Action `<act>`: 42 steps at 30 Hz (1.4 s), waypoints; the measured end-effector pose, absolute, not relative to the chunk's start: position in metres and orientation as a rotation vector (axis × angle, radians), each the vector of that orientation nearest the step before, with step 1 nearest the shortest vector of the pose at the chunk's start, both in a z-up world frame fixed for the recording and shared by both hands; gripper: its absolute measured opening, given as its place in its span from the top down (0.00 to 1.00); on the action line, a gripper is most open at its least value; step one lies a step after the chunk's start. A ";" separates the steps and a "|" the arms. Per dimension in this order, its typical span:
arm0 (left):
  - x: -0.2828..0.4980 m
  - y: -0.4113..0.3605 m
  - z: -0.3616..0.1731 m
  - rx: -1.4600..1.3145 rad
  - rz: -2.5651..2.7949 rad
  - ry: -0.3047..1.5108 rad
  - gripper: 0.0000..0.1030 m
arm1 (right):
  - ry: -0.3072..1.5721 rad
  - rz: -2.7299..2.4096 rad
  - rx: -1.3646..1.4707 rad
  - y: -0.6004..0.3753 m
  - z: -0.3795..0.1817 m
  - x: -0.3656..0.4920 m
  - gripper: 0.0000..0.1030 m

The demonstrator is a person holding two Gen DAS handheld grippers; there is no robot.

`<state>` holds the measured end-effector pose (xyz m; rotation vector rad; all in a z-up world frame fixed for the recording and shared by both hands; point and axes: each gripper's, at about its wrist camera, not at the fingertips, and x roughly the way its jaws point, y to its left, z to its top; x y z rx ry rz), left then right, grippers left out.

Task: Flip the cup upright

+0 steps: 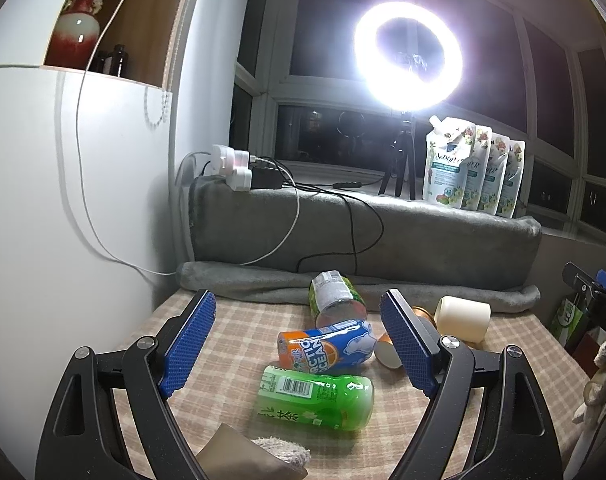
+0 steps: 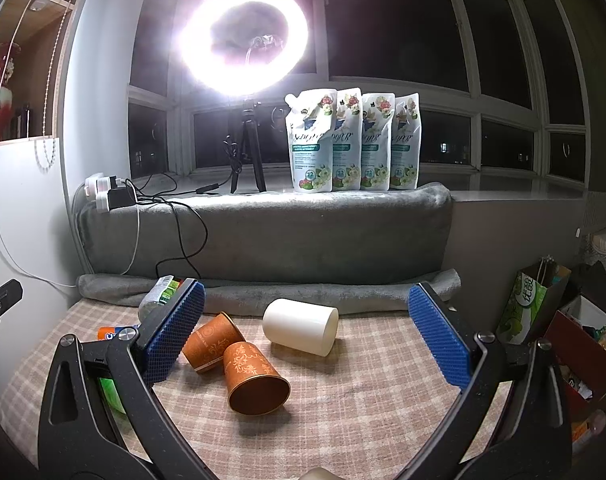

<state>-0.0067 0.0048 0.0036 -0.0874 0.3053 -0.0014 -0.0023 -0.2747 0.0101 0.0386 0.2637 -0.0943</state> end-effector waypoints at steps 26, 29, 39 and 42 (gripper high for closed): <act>-0.007 0.004 0.002 -0.091 -0.001 0.308 0.18 | 0.266 -0.096 0.038 -0.274 0.009 -0.001 0.00; -0.006 0.004 0.002 -0.092 0.000 0.307 0.18 | 0.266 -0.096 0.037 -0.274 0.009 -0.001 0.00; -0.002 0.003 0.000 -0.096 0.000 0.320 0.18 | 0.282 -0.092 0.034 -0.272 0.002 0.003 0.00; 0.000 0.003 -0.001 -0.095 -0.004 0.326 0.18 | 0.293 -0.089 0.031 -0.271 -0.001 0.006 0.00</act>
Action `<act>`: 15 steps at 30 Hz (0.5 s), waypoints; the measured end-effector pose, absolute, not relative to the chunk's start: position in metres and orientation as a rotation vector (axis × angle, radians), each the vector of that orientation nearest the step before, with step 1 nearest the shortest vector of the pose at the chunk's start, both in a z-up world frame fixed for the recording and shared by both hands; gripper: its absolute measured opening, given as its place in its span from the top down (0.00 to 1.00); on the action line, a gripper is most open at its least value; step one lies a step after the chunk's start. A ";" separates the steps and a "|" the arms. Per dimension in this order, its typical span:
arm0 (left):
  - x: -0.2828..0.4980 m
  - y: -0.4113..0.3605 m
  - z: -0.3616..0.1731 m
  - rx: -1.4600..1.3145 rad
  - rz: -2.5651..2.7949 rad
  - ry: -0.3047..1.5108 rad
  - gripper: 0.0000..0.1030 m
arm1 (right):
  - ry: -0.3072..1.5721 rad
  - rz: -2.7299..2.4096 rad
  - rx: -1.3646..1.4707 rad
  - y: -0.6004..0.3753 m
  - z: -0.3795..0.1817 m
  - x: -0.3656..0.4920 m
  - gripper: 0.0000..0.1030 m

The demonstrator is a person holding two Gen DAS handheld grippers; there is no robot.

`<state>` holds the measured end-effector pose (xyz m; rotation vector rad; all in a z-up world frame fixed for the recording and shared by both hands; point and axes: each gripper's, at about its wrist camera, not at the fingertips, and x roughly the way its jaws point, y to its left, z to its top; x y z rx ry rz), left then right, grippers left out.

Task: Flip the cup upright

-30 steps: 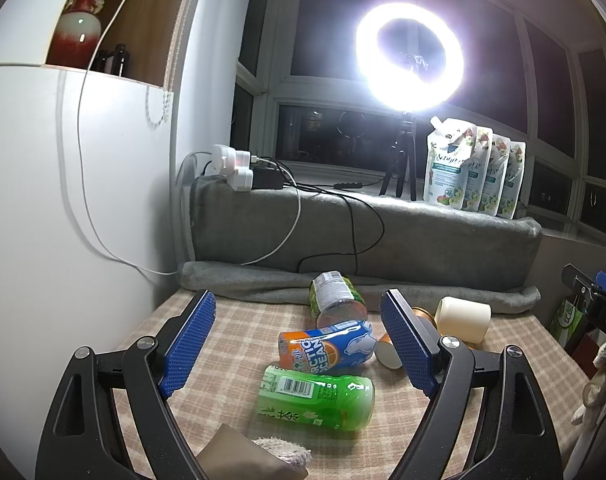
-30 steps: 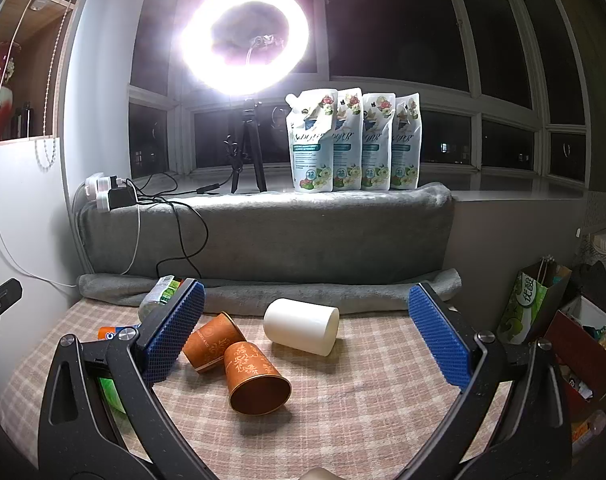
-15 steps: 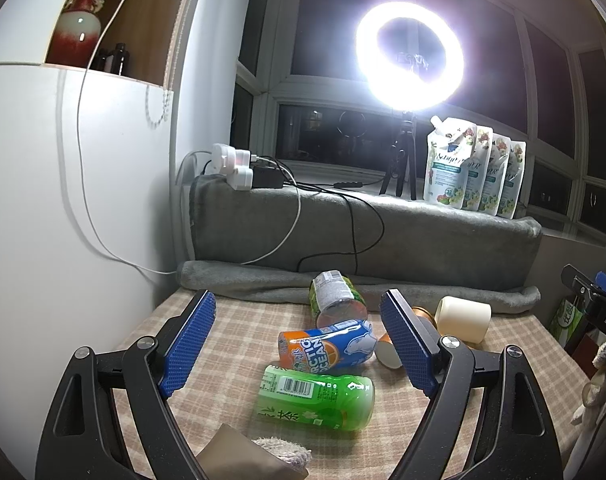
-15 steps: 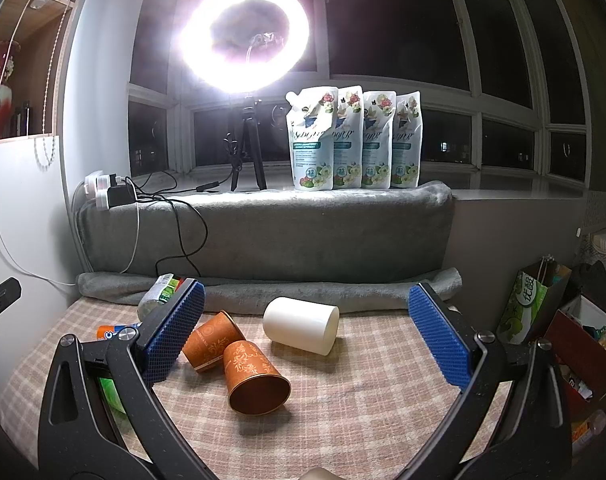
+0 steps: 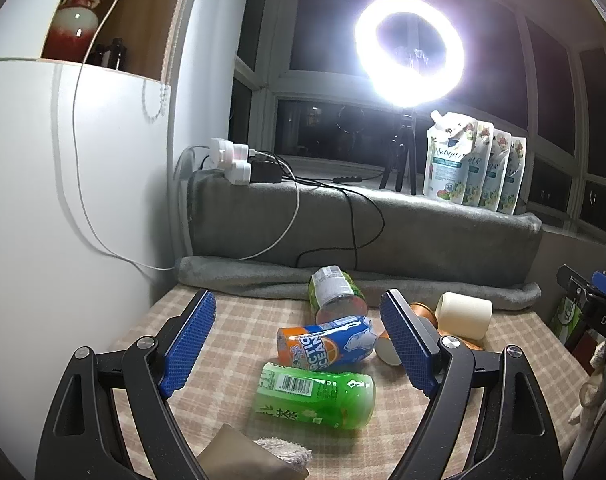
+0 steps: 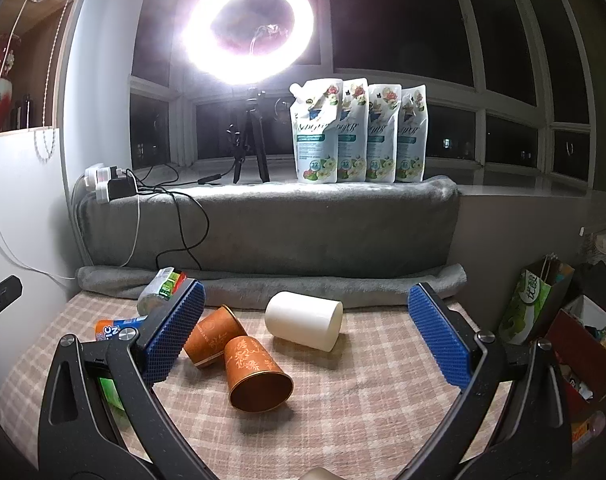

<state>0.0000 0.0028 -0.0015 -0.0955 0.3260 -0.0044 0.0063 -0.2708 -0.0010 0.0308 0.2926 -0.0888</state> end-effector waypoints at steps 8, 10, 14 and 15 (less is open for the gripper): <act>0.006 0.000 -0.009 -0.090 -0.019 0.362 0.18 | 0.396 -0.021 0.025 -0.263 -0.009 0.026 0.00; 0.008 -0.001 -0.013 -0.090 -0.027 0.382 0.18 | 0.450 0.018 0.027 -0.259 -0.014 0.035 0.00; 0.011 -0.007 -0.026 -0.079 -0.059 0.443 0.18 | 0.581 0.115 0.010 -0.245 -0.027 0.056 0.00; 0.011 -0.009 -0.029 -0.071 -0.065 0.458 0.18 | 0.623 0.149 0.004 -0.241 -0.032 0.062 0.00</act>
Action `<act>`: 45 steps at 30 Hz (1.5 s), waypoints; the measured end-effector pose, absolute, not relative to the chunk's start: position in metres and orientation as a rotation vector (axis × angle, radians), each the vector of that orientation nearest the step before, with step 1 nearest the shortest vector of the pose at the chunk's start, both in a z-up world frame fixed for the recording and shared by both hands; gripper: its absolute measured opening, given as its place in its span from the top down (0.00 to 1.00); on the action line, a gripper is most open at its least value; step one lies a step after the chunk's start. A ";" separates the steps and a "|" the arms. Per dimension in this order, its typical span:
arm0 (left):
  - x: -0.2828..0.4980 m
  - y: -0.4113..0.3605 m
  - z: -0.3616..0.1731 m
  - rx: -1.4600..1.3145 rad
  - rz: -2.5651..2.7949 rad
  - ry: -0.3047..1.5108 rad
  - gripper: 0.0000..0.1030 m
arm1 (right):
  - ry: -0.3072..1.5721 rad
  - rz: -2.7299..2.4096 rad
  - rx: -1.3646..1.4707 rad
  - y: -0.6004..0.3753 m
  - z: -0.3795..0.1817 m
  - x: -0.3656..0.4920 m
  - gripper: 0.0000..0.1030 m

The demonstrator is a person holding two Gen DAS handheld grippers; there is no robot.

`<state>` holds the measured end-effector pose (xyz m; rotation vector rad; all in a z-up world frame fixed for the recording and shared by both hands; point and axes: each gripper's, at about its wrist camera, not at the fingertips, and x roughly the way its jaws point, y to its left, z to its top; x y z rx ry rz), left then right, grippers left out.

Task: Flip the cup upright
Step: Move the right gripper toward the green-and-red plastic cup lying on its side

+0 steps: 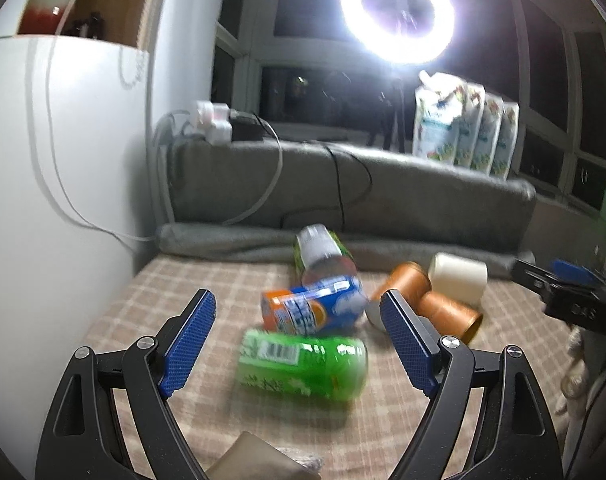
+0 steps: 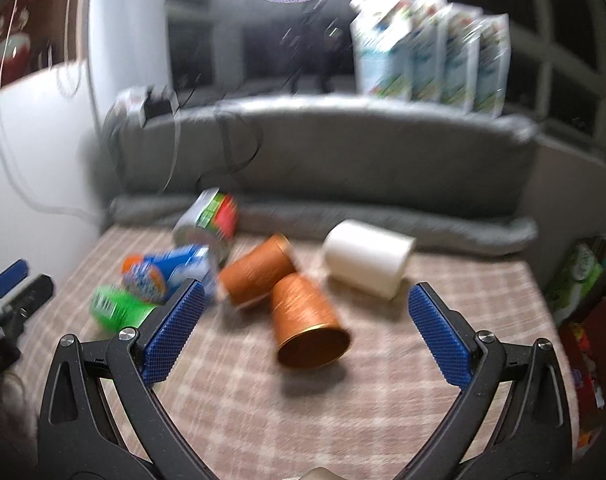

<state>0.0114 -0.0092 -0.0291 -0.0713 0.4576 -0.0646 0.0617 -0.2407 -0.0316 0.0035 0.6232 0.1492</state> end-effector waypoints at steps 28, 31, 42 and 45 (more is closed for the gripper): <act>0.030 -0.008 -0.105 -0.042 -0.133 0.837 0.18 | 1.050 0.469 -0.221 -0.141 -0.084 0.178 0.00; 0.034 -0.005 -0.109 -0.054 -0.127 0.854 0.18 | 1.059 0.481 -0.232 -0.135 -0.083 0.188 0.00; 0.045 0.008 -0.112 -0.091 -0.115 0.881 0.18 | 1.072 0.511 -0.205 -0.121 -0.074 0.225 0.00; 0.045 0.009 -0.113 -0.098 -0.116 0.890 0.18 | 1.083 0.512 -0.172 -0.118 -0.072 0.239 0.00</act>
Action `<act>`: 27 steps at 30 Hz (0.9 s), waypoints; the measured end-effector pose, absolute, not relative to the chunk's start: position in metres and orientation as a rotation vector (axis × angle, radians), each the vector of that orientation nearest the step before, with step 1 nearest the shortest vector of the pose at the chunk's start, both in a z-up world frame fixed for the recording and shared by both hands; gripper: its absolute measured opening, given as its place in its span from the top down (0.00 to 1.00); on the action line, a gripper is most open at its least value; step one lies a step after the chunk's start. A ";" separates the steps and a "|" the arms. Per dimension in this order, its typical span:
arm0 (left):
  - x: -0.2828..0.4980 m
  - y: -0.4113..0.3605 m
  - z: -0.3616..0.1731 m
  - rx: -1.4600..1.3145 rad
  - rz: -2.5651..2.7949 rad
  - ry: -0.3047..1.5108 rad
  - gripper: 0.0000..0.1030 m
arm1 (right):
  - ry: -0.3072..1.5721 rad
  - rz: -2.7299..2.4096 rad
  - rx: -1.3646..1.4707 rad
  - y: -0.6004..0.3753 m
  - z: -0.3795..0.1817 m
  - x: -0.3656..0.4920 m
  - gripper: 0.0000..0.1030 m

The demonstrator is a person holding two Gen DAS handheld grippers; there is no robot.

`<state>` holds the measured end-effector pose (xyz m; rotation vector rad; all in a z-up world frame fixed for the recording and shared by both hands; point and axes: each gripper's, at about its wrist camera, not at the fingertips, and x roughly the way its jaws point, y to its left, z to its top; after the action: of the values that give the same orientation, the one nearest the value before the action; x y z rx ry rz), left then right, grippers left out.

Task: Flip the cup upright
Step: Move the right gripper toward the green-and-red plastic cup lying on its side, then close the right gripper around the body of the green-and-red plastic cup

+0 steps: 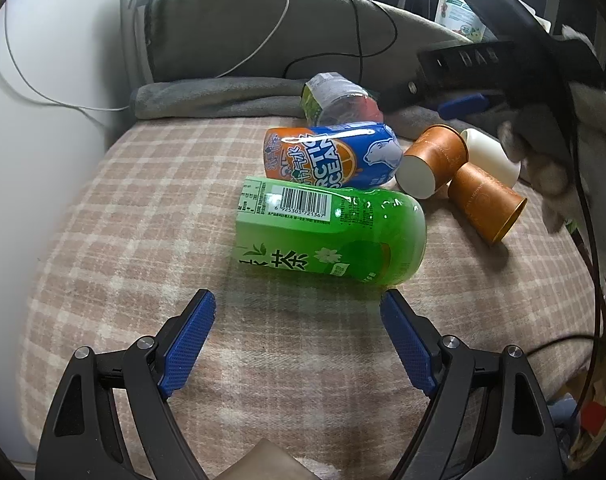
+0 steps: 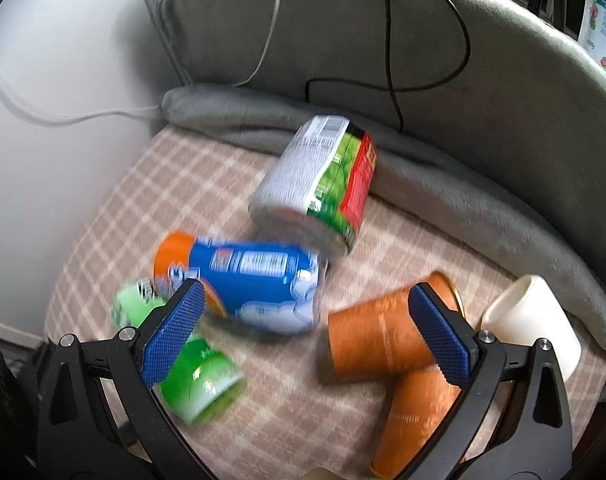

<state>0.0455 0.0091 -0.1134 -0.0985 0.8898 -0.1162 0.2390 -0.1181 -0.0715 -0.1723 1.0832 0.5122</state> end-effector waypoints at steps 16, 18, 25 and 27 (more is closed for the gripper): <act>0.047 0.019 -0.112 -0.132 -0.089 0.897 0.18 | 1.176 0.461 -0.047 -0.099 -0.090 0.317 0.00; 0.047 0.020 -0.111 -0.135 -0.085 0.898 0.18 | 1.189 0.454 -0.055 -0.095 -0.095 0.322 0.00; 0.048 0.027 -0.109 -0.159 -0.065 0.901 0.18 | 1.234 0.443 -0.088 -0.079 -0.114 0.332 0.00; 0.047 0.029 -0.109 -0.162 -0.059 0.899 0.18 | 1.256 0.443 -0.089 -0.076 -0.120 0.335 0.00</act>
<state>0.0473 0.0286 -0.1088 -0.1617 0.8988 -0.0591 0.3354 -0.0758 -0.1197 -0.0888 1.2555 0.4432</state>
